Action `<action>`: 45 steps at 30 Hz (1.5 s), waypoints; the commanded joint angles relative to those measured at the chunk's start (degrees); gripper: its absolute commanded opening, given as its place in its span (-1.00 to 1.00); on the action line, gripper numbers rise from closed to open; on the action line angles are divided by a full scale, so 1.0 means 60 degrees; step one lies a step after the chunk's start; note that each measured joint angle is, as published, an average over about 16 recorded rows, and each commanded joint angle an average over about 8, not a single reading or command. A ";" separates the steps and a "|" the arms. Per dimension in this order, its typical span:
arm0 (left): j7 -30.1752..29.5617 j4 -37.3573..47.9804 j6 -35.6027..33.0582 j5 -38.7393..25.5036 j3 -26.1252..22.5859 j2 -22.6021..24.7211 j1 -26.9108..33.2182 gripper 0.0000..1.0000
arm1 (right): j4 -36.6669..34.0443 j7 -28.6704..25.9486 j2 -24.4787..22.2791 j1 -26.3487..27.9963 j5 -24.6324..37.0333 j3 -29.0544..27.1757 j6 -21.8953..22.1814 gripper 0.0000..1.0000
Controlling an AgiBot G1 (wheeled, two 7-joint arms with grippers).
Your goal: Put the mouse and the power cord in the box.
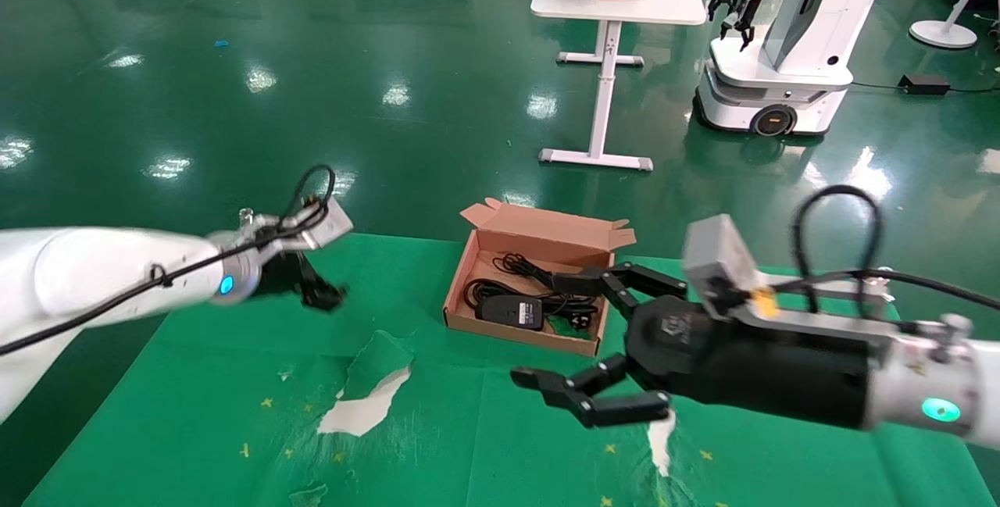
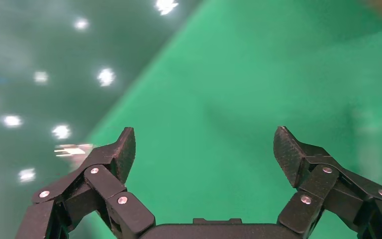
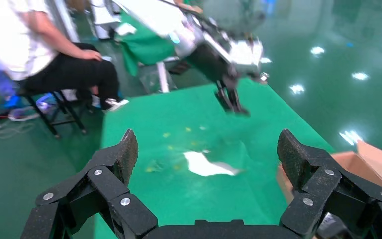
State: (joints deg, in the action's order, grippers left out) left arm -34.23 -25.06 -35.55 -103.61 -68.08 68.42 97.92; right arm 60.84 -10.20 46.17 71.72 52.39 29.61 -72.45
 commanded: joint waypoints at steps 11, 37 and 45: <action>0.0947 -0.1958 -0.2024 0.2492 0.2101 -0.1348 -0.1467 1.00 | 0.1639 -0.0071 -0.1434 -0.1307 -0.1354 -0.1748 -0.1704 1.00; 0.3004 -0.6208 -0.6417 0.7902 0.6661 -0.4274 -0.4651 1.00 | 0.2113 -0.0080 -0.1862 -0.1684 -0.1765 -0.2246 -0.2206 1.00; 0.3637 -0.7517 -0.7769 0.9567 0.8065 -0.5174 -0.5631 1.00 | 0.2112 -0.0077 -0.1864 -0.1683 -0.1769 -0.2240 -0.2204 1.00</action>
State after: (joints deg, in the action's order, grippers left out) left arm -12.65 -69.74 -81.72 -46.75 -20.14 37.68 64.45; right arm 73.53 -10.67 34.97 61.61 41.77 16.15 -85.69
